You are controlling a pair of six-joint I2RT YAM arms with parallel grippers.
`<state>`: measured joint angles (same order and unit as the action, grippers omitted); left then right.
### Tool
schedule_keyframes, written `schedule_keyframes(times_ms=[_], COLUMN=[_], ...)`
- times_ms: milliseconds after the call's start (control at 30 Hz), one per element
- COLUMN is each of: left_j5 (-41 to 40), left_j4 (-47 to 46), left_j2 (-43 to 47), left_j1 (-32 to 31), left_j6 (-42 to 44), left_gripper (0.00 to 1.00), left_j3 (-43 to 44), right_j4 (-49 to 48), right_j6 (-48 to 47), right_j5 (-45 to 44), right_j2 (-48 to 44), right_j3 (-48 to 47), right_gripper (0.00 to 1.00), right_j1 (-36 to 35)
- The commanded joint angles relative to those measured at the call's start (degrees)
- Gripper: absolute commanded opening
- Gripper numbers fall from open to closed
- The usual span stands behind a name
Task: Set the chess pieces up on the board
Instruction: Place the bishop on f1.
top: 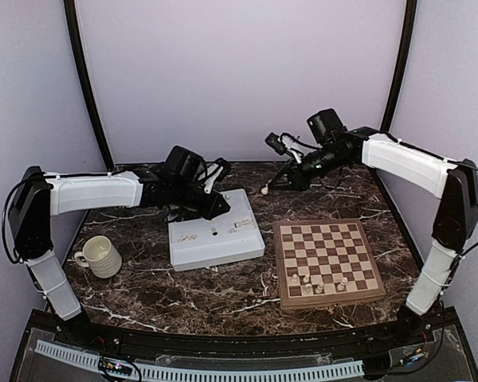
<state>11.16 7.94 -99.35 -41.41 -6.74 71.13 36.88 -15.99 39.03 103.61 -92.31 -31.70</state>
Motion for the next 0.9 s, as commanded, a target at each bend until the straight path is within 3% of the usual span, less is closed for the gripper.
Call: schedule_keyframes(times_ms=[0, 267, 600, 867], left_j5=[2.5, 3.8, 3.8, 3.9], left_j4=[7.2, 12.7, 9.9, 10.5], left_j2=[0.8, -4.3, -2.2, -1.7], left_j1=[1.3, 2.1, 3.0, 2.9], left_j6=[-1.6, 0.3, 0.2, 0.6], left_gripper=[0.00, 0.00, 0.00, 0.00], left_j3=[6.2, 14.6, 8.2, 7.7], right_j4=[2.9, 9.0, 14.6, 21.5], right_j6=[-8.5, -17.4, -21.2, -27.4], right_j5=[-8.1, -19.5, -27.5, -27.5], right_j2=[-9.0, -24.5, -40.1, -43.9], right_j3=[7.7, 23.3, 41.0, 47.6], right_gripper=[0.00, 0.00, 0.00, 0.00], right_j1=[0.5, 1.6, 7.8, 11.3])
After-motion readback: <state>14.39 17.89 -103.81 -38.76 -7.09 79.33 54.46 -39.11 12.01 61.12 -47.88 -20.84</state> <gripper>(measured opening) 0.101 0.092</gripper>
